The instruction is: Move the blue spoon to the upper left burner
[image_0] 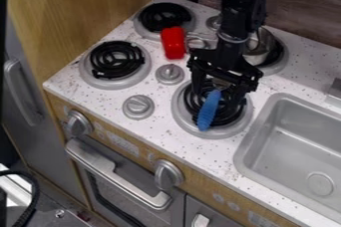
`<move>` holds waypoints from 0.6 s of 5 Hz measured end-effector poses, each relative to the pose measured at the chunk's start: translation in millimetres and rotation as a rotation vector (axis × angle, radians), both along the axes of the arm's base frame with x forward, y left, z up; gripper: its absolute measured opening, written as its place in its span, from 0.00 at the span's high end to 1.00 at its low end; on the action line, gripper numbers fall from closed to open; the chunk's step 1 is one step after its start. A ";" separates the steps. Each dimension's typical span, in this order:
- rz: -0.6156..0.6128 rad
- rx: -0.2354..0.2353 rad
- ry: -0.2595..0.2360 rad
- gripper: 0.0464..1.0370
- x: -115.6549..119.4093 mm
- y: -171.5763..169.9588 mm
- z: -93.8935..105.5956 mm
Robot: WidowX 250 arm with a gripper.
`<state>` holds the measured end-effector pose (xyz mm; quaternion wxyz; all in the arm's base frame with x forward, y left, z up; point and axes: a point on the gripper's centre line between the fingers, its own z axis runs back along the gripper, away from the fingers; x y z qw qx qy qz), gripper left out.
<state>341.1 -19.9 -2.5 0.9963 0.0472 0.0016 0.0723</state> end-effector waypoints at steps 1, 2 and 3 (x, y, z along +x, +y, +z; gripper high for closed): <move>0.000 0.005 0.046 0.04 -7.4 0.7 -14.1; 0.034 0.040 0.062 0.04 -8.7 5.8 -26.8; 0.034 0.032 0.014 0.04 -0.7 7.4 -30.5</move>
